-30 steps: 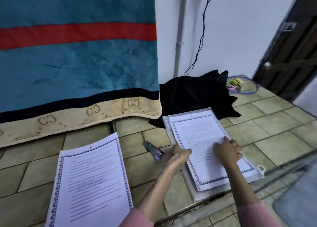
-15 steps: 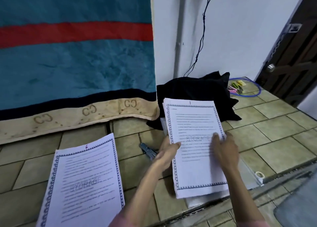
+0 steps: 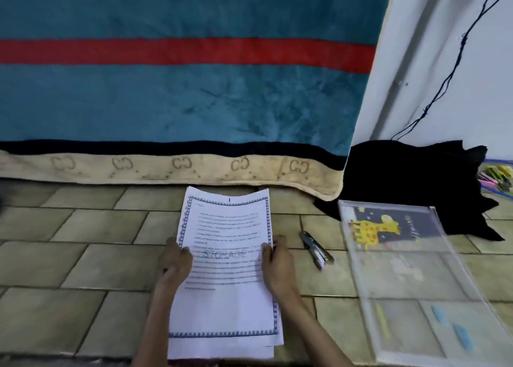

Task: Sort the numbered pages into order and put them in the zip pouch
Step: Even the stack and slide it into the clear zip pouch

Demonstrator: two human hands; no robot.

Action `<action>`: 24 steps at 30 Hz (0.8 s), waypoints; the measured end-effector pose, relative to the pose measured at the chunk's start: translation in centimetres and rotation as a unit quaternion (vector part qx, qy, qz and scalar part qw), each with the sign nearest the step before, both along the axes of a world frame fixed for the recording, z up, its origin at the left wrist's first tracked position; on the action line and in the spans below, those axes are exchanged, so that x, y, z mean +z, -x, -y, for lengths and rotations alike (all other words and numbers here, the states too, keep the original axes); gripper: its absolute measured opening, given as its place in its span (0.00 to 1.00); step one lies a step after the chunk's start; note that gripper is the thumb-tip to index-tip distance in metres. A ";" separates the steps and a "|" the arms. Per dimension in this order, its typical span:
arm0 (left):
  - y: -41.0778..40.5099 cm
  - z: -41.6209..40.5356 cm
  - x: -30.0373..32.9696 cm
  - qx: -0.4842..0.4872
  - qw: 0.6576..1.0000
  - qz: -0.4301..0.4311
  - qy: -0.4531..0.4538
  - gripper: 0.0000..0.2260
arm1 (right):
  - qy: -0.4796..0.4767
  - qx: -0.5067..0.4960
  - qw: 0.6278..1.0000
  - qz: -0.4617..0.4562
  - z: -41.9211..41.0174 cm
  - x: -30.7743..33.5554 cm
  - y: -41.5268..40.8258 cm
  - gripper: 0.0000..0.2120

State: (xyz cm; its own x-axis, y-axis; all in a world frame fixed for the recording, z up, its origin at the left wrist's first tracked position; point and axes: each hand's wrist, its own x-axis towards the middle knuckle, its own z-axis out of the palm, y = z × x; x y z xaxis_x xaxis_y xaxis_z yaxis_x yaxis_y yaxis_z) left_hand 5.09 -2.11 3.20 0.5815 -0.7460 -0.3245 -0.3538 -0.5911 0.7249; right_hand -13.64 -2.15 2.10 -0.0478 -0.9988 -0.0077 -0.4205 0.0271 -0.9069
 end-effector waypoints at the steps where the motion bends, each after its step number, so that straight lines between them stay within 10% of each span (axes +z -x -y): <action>1: 0.1 -0.4 0.0 -0.004 1.000 0.024 -0.018 0.12 | -0.005 -0.006 1.000 -0.008 0.0 -0.7 -0.6 0.03; 7: -0.2 -1.1 -2.0 0.012 0.994 0.087 -0.060 0.23 | -0.047 -0.068 0.981 -0.178 0.5 -3.2 -1.3 0.17; 17: -1.3 -0.7 1.4 -0.079 0.960 -0.255 0.084 0.16 | -0.176 -0.028 0.948 0.263 1.2 0.5 2.5 0.14; 24: 4.5 -0.6 8.5 -0.052 0.915 -0.221 0.334 0.08 | 0.131 -0.016 0.971 0.202 1.8 10.2 4.1 0.12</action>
